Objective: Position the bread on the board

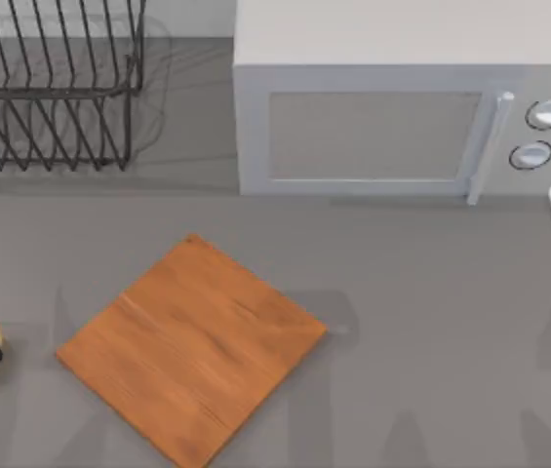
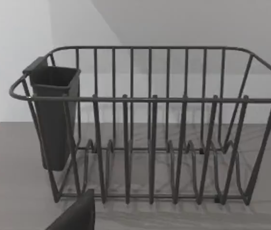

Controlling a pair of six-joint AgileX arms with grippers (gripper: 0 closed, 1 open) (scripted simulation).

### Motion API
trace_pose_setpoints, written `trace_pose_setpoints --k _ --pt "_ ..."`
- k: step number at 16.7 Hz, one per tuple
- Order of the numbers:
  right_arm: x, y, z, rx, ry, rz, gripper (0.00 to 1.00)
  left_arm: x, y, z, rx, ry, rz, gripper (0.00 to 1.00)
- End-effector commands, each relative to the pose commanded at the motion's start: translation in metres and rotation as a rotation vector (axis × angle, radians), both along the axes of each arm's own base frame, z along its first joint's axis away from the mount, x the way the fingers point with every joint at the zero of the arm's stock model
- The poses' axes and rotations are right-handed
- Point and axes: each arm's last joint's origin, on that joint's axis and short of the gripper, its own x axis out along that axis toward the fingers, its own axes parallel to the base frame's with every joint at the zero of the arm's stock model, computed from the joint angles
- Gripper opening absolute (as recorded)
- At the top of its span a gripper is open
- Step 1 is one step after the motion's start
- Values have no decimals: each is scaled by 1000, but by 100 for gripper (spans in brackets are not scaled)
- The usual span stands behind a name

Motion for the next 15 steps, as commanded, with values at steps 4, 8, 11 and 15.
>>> trace_pose_setpoints --k 4,8,11,15 --pt "0 0 0 0 0 0 100 0 0 4 4 30 3 100" --pt "0 0 0 0 0 0 100 7 2 25 25 207 10 100" --pt "0 0 0 0 0 0 100 26 3 40 45 450 10 100" --pt "0 0 0 0 0 0 100 69 7 45 65 855 -3 100"
